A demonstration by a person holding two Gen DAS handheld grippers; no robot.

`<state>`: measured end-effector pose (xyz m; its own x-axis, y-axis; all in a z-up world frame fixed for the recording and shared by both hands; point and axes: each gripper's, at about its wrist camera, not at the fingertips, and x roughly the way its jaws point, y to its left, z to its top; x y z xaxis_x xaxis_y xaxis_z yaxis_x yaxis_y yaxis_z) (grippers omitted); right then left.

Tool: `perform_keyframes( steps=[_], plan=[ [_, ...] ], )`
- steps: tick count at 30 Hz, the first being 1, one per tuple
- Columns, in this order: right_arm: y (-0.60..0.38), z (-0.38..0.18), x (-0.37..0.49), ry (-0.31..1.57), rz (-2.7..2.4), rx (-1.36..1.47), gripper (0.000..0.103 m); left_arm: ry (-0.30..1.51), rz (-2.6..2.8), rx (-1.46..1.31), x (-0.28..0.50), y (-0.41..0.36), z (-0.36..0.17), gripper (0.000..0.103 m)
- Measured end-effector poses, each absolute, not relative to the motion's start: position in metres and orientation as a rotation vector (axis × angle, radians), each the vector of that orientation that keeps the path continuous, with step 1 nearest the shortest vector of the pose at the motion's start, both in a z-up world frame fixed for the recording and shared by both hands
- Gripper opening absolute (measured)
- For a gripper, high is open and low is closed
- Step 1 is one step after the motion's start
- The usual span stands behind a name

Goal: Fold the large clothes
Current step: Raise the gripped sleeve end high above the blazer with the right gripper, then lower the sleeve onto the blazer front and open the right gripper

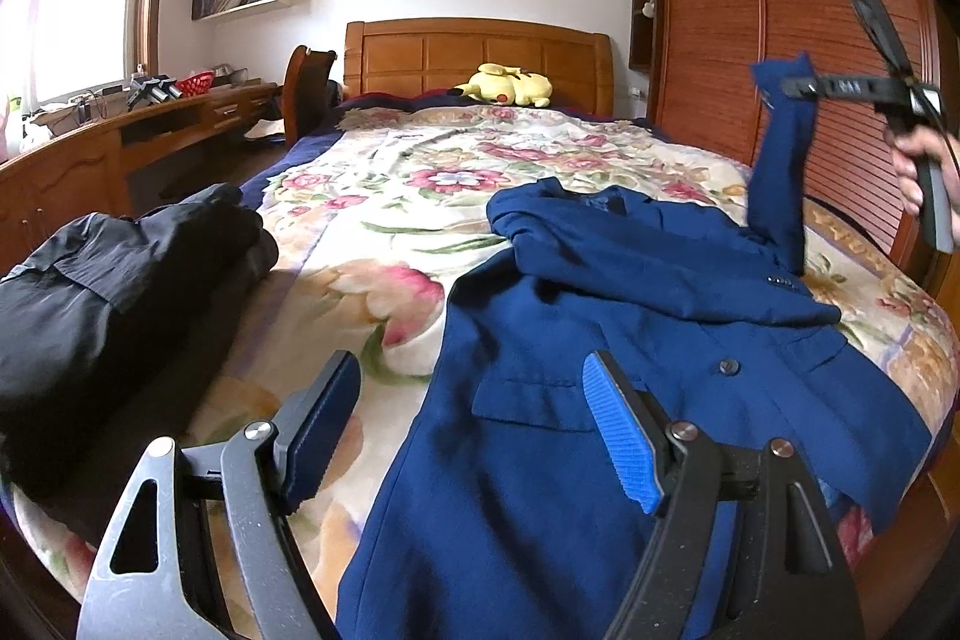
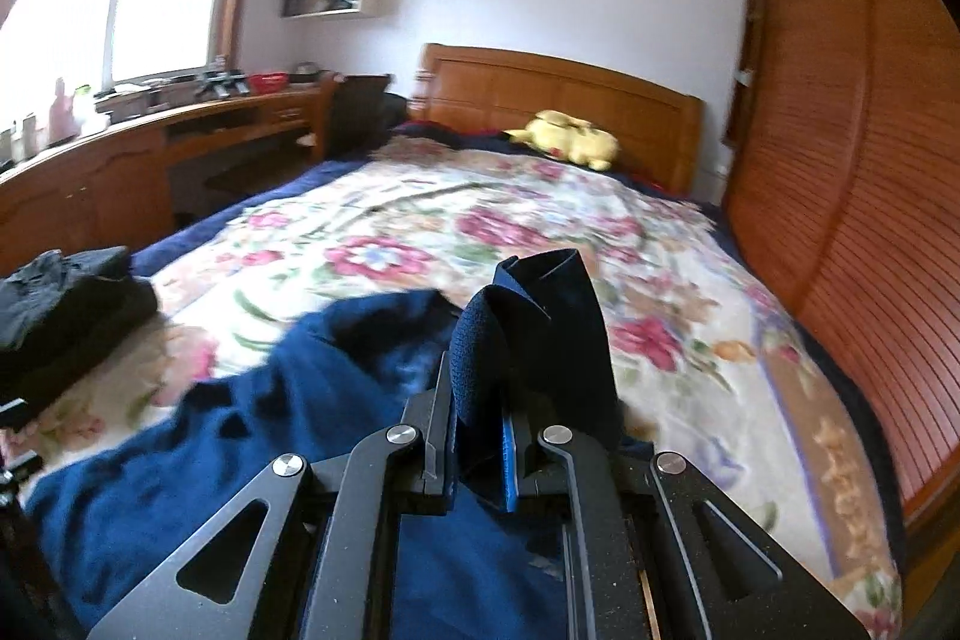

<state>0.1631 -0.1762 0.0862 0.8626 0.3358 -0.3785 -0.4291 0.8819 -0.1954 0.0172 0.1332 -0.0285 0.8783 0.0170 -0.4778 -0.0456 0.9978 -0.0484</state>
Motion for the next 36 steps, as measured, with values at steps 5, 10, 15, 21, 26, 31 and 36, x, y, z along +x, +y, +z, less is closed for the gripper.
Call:
perform_keyframes(
  steps=[5,10,15,21,26,31,36],
  plan=[
    [-0.152,0.082,0.16,0.334,0.484,-0.3,0.011,0.5,0.031,-0.061,0.013,0.132,-0.032,0.078],
    [-0.146,0.073,0.159,0.348,0.537,-0.31,0.011,0.507,0.031,-0.052,0.01,0.129,-0.037,0.078],
    [-0.145,0.07,0.166,0.382,0.553,-0.307,0.011,0.512,0.032,-0.051,0.008,0.128,-0.041,0.078],
    [-0.133,0.053,0.178,0.477,0.555,-0.243,0.034,0.519,0.03,-0.045,0.009,0.125,-0.047,0.078],
    [-0.135,0.048,0.171,0.499,0.655,-0.243,0.065,0.529,0.026,-0.03,0.012,0.12,-0.052,0.078],
    [-0.155,0.05,0.174,0.489,0.645,-0.304,0.065,0.533,0.017,-0.034,0.016,0.115,-0.057,0.078],
    [-0.181,0.038,0.197,0.529,0.554,-0.334,0.065,0.543,0.01,-0.039,0.019,0.111,-0.059,0.078]
  ],
)
